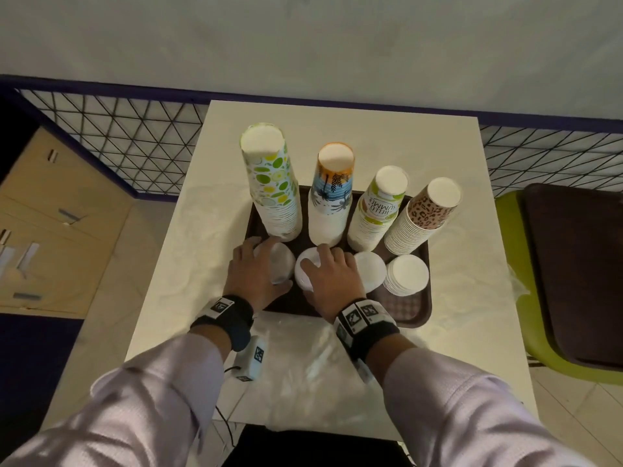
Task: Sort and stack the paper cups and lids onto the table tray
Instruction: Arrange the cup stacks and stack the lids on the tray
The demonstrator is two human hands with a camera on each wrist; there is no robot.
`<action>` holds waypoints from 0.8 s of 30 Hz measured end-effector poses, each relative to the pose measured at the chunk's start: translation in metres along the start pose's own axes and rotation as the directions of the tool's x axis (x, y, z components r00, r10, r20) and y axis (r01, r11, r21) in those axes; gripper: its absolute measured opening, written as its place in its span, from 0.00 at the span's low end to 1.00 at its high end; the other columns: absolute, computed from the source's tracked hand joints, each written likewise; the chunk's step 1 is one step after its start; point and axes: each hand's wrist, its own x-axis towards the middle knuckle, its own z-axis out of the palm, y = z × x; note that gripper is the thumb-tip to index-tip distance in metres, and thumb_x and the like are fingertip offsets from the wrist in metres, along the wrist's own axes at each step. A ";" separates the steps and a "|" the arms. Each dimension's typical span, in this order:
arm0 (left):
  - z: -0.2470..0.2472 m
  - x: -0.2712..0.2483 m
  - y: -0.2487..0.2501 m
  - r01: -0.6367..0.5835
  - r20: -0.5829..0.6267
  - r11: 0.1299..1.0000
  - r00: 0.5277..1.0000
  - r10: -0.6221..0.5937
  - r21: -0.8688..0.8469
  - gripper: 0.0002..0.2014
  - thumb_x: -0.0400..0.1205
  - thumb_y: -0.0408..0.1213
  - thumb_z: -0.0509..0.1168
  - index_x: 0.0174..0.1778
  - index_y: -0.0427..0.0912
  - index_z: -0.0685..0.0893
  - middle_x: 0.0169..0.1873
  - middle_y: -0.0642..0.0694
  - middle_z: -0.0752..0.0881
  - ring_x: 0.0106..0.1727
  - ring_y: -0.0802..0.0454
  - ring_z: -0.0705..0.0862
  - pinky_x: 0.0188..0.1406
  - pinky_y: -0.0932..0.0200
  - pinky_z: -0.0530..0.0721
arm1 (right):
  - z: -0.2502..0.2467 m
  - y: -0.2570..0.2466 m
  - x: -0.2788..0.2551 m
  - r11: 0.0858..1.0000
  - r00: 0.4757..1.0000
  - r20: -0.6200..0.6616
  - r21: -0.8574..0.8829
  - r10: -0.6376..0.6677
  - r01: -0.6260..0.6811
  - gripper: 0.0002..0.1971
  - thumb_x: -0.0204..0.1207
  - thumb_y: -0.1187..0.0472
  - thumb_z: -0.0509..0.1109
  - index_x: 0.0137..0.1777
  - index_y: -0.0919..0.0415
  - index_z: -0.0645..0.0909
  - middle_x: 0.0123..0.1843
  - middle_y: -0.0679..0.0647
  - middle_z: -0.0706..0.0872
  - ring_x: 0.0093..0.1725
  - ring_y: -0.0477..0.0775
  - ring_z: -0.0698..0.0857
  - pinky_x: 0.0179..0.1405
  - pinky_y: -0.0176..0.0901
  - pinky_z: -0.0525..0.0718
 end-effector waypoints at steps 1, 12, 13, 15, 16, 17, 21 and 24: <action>0.001 0.000 0.000 -0.014 0.004 1.000 1.000 0.014 0.006 0.49 0.70 0.58 0.81 0.85 0.56 0.65 0.80 0.41 0.67 0.78 0.32 0.68 0.74 0.36 0.76 | 0.001 -0.001 0.001 1.000 1.000 0.009 -0.018 0.005 -0.005 0.27 0.69 0.48 0.79 0.68 0.49 0.79 0.70 0.63 0.77 0.61 0.68 0.79 0.62 0.63 0.79; 0.005 -0.004 0.001 -0.035 0.029 0.999 0.999 0.035 0.007 0.48 0.75 0.56 0.78 0.89 0.55 0.62 0.77 0.42 0.69 0.76 0.36 0.70 0.74 0.39 0.76 | 0.005 -0.005 -0.002 0.998 0.999 -0.005 -0.056 0.033 -0.033 0.25 0.65 0.58 0.80 0.64 0.52 0.83 0.66 0.64 0.79 0.56 0.67 0.81 0.59 0.61 0.81; 0.005 -0.004 0.001 -0.038 0.034 0.999 0.999 0.038 -0.005 0.48 0.75 0.57 0.79 0.88 0.55 0.62 0.76 0.42 0.68 0.76 0.37 0.70 0.74 0.39 0.76 | 0.005 -0.005 -0.001 0.998 0.999 -0.009 -0.055 0.033 -0.034 0.24 0.65 0.58 0.80 0.63 0.52 0.83 0.65 0.64 0.79 0.56 0.67 0.81 0.59 0.61 0.81; 0.003 -0.003 0.000 -0.045 0.050 0.999 0.998 0.046 -0.021 0.50 0.73 0.58 0.79 0.88 0.55 0.62 0.76 0.42 0.68 0.76 0.37 0.69 0.75 0.39 0.75 | 0.006 -0.005 -0.002 0.998 0.999 -0.022 -0.052 0.033 -0.034 0.23 0.65 0.58 0.80 0.61 0.52 0.84 0.64 0.64 0.80 0.55 0.67 0.81 0.60 0.61 0.81; 0.001 -0.004 -0.001 -0.051 0.054 0.998 0.997 0.052 -0.027 0.51 0.72 0.59 0.80 0.88 0.55 0.62 0.76 0.42 0.68 0.76 0.37 0.69 0.76 0.39 0.75 | 0.007 -0.005 -0.002 0.998 0.999 -0.025 -0.046 0.032 -0.033 0.23 0.64 0.57 0.81 0.61 0.52 0.85 0.64 0.63 0.81 0.55 0.67 0.81 0.61 0.61 0.81; -0.001 -0.005 -0.002 -0.060 0.042 0.997 0.997 0.062 -0.042 0.51 0.71 0.60 0.80 0.88 0.55 0.62 0.76 0.42 0.69 0.76 0.37 0.70 0.75 0.39 0.75 | 0.005 -0.005 -0.002 0.999 0.999 -0.026 -0.034 0.033 -0.034 0.23 0.63 0.55 0.81 0.60 0.52 0.85 0.64 0.63 0.81 0.55 0.67 0.81 0.63 0.62 0.80; -0.018 -0.001 -0.004 -0.064 -0.194 0.948 0.981 0.002 -0.312 0.48 0.74 0.48 0.81 0.87 0.46 0.63 0.79 0.37 0.70 0.79 0.34 0.70 0.80 0.37 0.72 | -0.018 -0.007 -0.008 0.985 0.983 -0.157 0.154 0.097 -0.072 0.25 0.65 0.48 0.77 0.61 0.57 0.83 0.67 0.62 0.79 0.60 0.67 0.80 0.62 0.59 0.80; -0.043 0.013 0.001 -0.089 -0.353 0.828 0.926 -0.137 -0.554 0.51 0.73 0.48 0.82 0.88 0.47 0.60 0.79 0.40 0.69 0.79 0.41 0.72 0.79 0.33 0.75 | -0.053 -0.005 -0.014 0.921 0.865 -0.450 0.387 0.220 -0.033 0.20 0.67 0.54 0.77 0.57 0.62 0.82 0.66 0.63 0.78 0.61 0.65 0.78 0.59 0.53 0.79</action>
